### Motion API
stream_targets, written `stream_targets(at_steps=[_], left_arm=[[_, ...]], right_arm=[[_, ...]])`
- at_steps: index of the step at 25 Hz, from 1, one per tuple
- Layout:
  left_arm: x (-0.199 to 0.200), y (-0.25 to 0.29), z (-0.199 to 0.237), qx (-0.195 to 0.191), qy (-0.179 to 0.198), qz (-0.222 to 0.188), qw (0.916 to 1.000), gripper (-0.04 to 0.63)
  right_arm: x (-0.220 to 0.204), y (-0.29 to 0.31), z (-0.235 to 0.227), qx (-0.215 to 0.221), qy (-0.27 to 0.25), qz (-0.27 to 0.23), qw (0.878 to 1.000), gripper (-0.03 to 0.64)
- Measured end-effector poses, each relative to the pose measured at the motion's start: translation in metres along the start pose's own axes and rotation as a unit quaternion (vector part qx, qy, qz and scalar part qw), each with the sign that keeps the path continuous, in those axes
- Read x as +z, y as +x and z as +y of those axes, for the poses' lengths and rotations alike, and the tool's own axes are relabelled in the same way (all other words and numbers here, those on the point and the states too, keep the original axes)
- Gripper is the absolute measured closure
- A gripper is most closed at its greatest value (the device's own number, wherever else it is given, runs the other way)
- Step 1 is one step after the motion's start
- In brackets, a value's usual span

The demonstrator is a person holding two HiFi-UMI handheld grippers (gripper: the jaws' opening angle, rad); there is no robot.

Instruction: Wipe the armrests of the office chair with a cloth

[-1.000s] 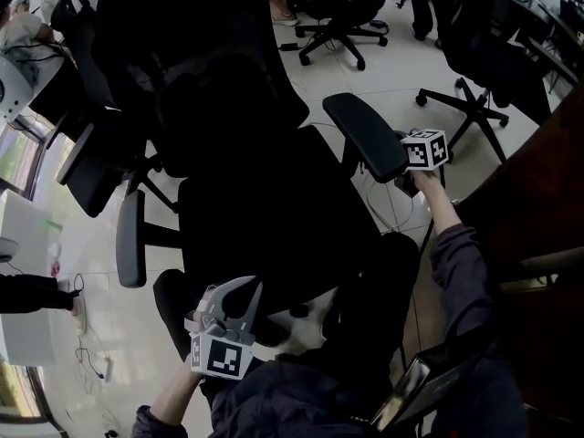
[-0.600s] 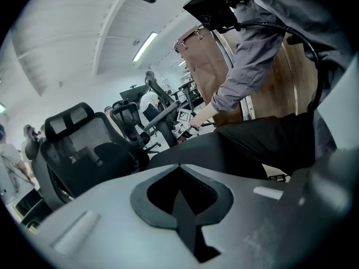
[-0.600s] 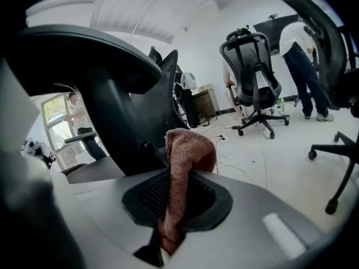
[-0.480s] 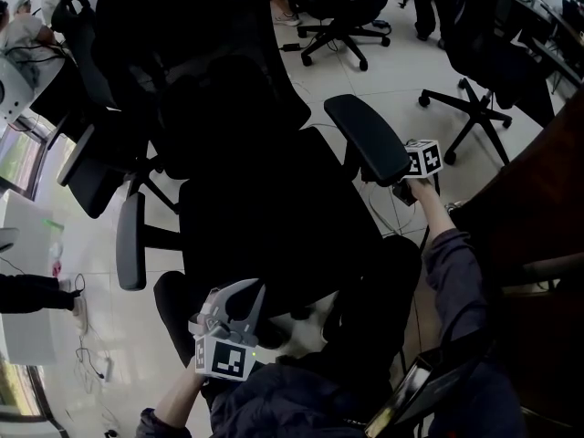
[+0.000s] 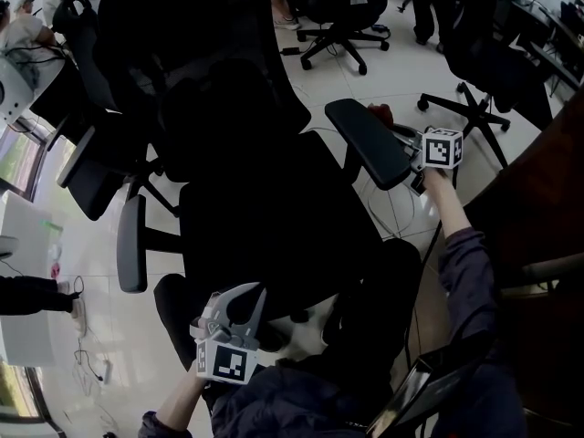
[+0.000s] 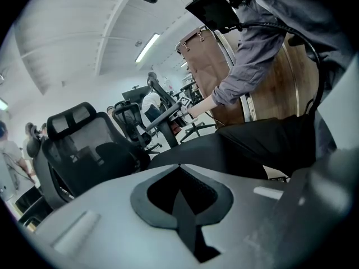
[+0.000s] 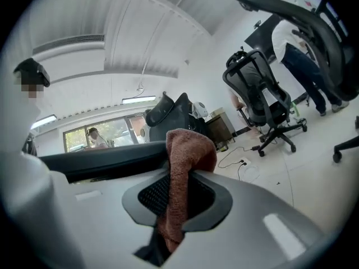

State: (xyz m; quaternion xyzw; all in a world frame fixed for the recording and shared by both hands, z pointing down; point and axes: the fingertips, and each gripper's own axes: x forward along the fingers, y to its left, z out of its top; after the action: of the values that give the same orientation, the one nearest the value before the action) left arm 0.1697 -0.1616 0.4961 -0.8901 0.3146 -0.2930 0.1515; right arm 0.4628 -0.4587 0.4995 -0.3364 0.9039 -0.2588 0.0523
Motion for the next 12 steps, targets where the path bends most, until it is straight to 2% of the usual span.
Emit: stream_targets(at_steps=[5,9,12], left_arm=[[-0.002,0.001,0.001,0.002,0.000,0.007,1.0000,0.578],[-0.006,0.002,0.002,0.002,-0.003,0.012,0.9999,0.578],[-0.011,0.003,-0.001,0.000,-0.007,0.019,0.9998,0.578]], right_arm=[[-0.034,0.017,-0.019,-0.032,-0.030,0.045,0.998,0.568],[-0.055,0.027,-0.032,-0.052,0.015,0.048,0.997,0.568],[-0.088,0.037,-0.044,-0.068,0.027,0.085,0.994,0.568]])
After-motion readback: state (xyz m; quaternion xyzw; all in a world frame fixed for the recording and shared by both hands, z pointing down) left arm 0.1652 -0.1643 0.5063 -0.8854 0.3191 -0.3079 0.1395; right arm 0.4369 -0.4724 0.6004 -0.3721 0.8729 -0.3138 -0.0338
